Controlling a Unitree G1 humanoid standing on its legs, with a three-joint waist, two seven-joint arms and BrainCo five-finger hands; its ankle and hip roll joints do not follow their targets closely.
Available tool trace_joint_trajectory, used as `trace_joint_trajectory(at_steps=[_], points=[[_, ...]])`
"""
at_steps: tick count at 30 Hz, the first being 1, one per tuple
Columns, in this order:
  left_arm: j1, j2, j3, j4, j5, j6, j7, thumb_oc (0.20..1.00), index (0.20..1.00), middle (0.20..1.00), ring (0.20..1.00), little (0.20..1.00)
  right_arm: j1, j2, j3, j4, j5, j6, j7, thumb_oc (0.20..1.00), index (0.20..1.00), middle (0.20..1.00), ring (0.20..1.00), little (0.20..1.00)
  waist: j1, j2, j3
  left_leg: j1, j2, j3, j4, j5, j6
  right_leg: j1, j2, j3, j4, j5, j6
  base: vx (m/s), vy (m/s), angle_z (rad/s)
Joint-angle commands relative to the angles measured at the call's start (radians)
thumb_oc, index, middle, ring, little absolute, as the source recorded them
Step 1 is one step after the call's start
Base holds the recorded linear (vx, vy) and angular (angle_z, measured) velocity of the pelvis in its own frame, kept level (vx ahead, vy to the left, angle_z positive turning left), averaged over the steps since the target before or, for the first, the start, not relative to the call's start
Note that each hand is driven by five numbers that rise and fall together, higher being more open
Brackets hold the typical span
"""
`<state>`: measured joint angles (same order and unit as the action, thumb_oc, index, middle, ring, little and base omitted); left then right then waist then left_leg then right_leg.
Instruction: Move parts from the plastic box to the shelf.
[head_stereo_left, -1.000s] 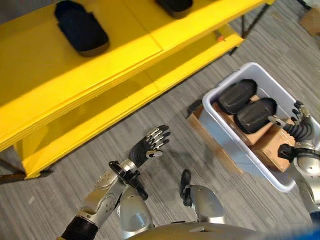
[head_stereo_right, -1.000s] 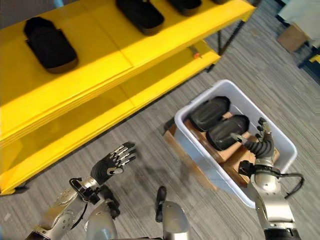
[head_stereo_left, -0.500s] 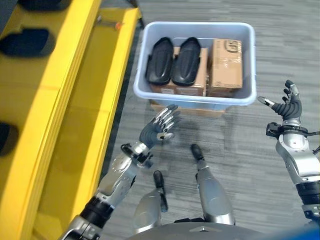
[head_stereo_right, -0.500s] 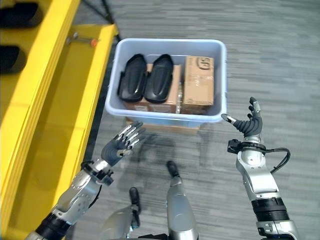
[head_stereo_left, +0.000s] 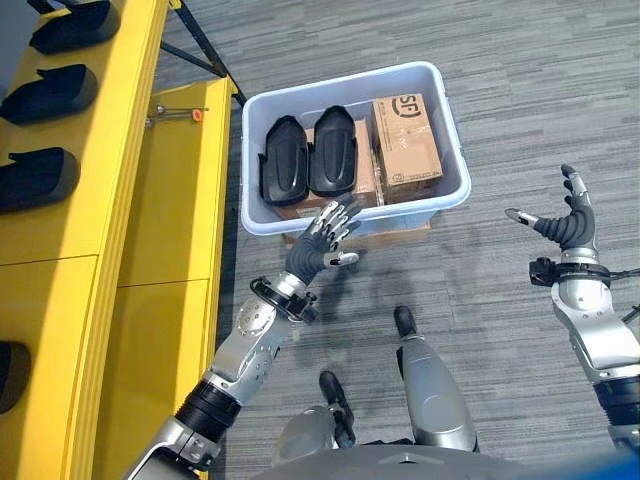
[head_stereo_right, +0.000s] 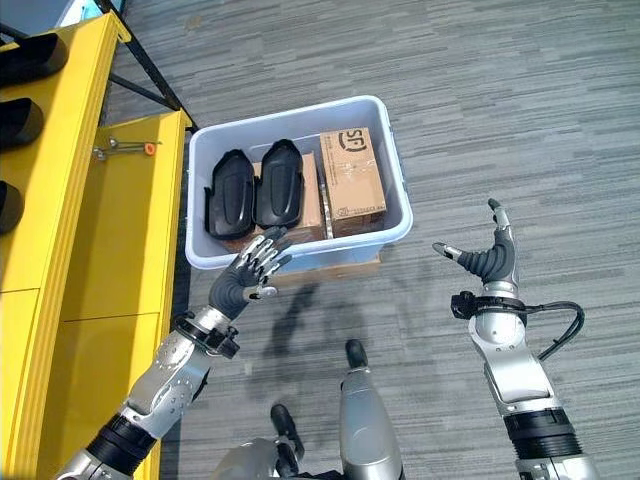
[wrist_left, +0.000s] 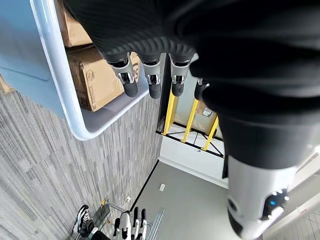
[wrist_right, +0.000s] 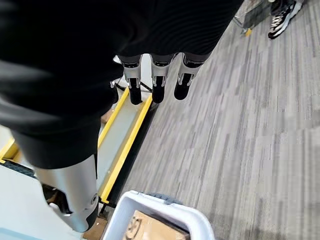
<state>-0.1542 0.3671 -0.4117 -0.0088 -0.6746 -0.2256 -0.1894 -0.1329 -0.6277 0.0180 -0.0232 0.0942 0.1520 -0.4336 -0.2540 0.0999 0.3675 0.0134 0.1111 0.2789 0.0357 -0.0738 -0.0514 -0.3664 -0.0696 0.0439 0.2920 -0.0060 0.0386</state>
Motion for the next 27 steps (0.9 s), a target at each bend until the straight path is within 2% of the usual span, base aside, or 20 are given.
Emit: trace_joint_trajectory(at_steps=[1, 5, 6, 7, 8, 9, 10, 11, 14, 17, 19, 24, 27], points=[[0.026, 0.014, -0.002, -0.065, 0.078, -0.037, -0.001, 1.0, 1.0, 1.0, 1.0, 1.0, -0.004, -0.007, -0.014, -0.062, -0.019, -0.043, 0.003, 1.0, 1.0, 1.0, 1.0, 1.0, 0.001, -0.047, -0.03, -0.015, 0.078, 0.022, 0.085, 0.022, -0.029, 0.121, -0.021, -0.038, -0.07, -0.041, 0.01, 0.05, -0.154, -0.08], [0.017, 0.025, 0.01, -0.072, 0.076, -0.03, 0.031, 1.0, 1.0, 1.0, 1.0, 1.0, 0.019, -0.005, -0.012, -0.082, -0.036, -0.045, 0.062, 1.0, 1.0, 1.0, 1.0, 1.0, -0.007, -0.048, -0.047, 0.008, 0.095, 0.023, 0.099, 0.024, -0.034, 0.112, -0.031, -0.049, -0.015, -0.075, -0.001, 0.03, -0.168, 0.01], [0.022, 0.032, 0.021, -0.059, 0.071, -0.033, 0.035, 1.0, 1.0, 1.0, 1.0, 1.0, 0.033, -0.004, -0.004, -0.092, -0.05, -0.039, 0.091, 1.0, 1.0, 1.0, 1.0, 1.0, -0.006, -0.051, -0.057, 0.016, 0.112, 0.028, 0.148, 0.052, -0.04, 0.118, -0.032, -0.068, 0.005, -0.094, -0.022, 0.12, -0.393, 0.24], [0.034, 0.034, 0.041, -0.042, 0.021, -0.011, 0.005, 1.0, 1.0, 1.0, 1.0, 1.0, 0.066, 0.013, 0.023, -0.103, -0.073, -0.033, 0.094, 1.0, 1.0, 1.0, 1.0, 1.0, -0.004, -0.066, -0.063, -0.033, 0.158, 0.013, 0.332, 0.148, -0.07, 0.148, -0.017, -0.095, -0.003, -0.096, -0.061, 0.16, -0.416, 0.43], [0.041, 0.031, 0.05, -0.039, 0.011, 0.0, -0.006, 1.0, 1.0, 1.0, 1.0, 1.0, 0.072, 0.019, 0.036, -0.096, -0.081, -0.037, 0.088, 1.0, 1.0, 1.0, 1.0, 1.0, 0.007, -0.075, -0.062, -0.059, 0.145, -0.023, 0.372, 0.154, -0.067, 0.162, -0.01, -0.085, -0.014, -0.089, -0.064, 0.22, -0.414, 0.64], [0.051, 0.034, 0.064, -0.027, 0.04, 0.016, -0.034, 1.0, 1.0, 1.0, 1.0, 1.0, 0.044, 0.028, 0.073, -0.041, -0.074, -0.051, 0.091, 1.0, 1.0, 1.0, 1.0, 1.0, 0.044, -0.09, -0.046, -0.143, 0.09, -0.126, 0.363, 0.148, -0.042, 0.184, 0.008, -0.036, -0.046, -0.066, -0.05, 0.16, -0.146, 0.32], [0.051, 0.034, 0.066, -0.029, 0.041, 0.019, -0.042, 1.0, 1.0, 1.0, 1.0, 1.0, 0.029, 0.028, 0.085, -0.024, -0.071, -0.057, 0.09, 1.0, 1.0, 1.0, 1.0, 1.0, 0.058, -0.091, -0.042, -0.157, 0.077, -0.14, 0.311, 0.143, -0.035, 0.195, 0.011, -0.024, -0.061, -0.063, -0.04, 0.27, 0.079, -0.38], [0.053, 0.03, 0.075, -0.035, 0.065, 0.037, -0.042, 1.0, 1.0, 1.0, 1.0, 1.0, -0.001, 0.033, 0.108, -0.001, -0.068, -0.052, 0.091, 1.0, 1.0, 1.0, 1.0, 1.0, 0.096, -0.08, -0.036, -0.206, 0.083, -0.153, 0.092, 0.223, -0.053, 0.25, 0.017, -0.018, -0.1, -0.073, -0.023, 0.22, 0.189, -0.82], [0.062, 0.026, 0.074, -0.021, 0.064, 0.046, -0.042, 1.0, 1.0, 1.0, 1.0, 1.0, 0.028, 0.03, 0.106, -0.013, -0.058, -0.048, 0.089, 1.0, 1.0, 1.0, 1.0, 1.0, 0.104, -0.074, -0.027, -0.246, 0.102, -0.131, 0.02, 0.284, -0.063, 0.311, 0.015, -0.035, -0.097, -0.102, -0.031, 0.26, 0.197, -0.45], [0.078, 0.035, 0.084, 0.008, 0.037, 0.032, -0.044, 1.0, 1.0, 1.0, 1.0, 1.0, 0.038, 0.022, 0.106, -0.012, -0.038, -0.053, 0.107, 1.0, 1.0, 1.0, 1.0, 1.0, 0.111, -0.073, -0.032, -0.249, 0.09, -0.145, 0.01, 0.252, -0.054, 0.333, 0.009, -0.028, -0.082, -0.128, -0.029, 0.2, 0.208, -0.22], [0.089, 0.034, 0.102, 0.026, 0.056, 0.038, -0.07, 1.0, 1.0, 1.0, 1.0, 1.0, 0.062, 0.031, 0.091, -0.025, -0.03, -0.054, 0.103, 1.0, 1.0, 1.0, 1.0, 1.0, 0.107, -0.07, -0.038, -0.217, 0.08, -0.11, 0.023, 0.203, -0.046, 0.332, 0.0, -0.046, -0.066, -0.14, -0.021, 0.19, 0.254, -0.9], [0.067, 0.055, 0.101, 0.012, 0.055, 0.056, -0.078, 1.0, 1.0, 1.0, 1.0, 1.0, 0.068, 0.054, 0.083, -0.041, -0.029, -0.038, 0.068, 1.0, 1.0, 1.0, 1.0, 1.0, 0.113, -0.073, -0.041, -0.178, 0.029, -0.094, 0.047, 0.125, -0.013, 0.299, -0.026, -0.063, -0.062, -0.115, 0.006, 0.06, 0.129, -0.2], [0.07, 0.061, 0.102, 0.003, 0.053, 0.066, -0.065, 1.0, 1.0, 1.0, 1.0, 1.0, 0.066, 0.066, 0.085, -0.044, -0.033, -0.029, 0.06, 1.0, 1.0, 1.0, 1.0, 1.0, 0.124, -0.077, -0.038, -0.17, 0.007, -0.102, 0.063, 0.096, 0.003, 0.293, -0.032, -0.066, -0.069, -0.106, 0.009, 0.05, 0.032, 0.29]])
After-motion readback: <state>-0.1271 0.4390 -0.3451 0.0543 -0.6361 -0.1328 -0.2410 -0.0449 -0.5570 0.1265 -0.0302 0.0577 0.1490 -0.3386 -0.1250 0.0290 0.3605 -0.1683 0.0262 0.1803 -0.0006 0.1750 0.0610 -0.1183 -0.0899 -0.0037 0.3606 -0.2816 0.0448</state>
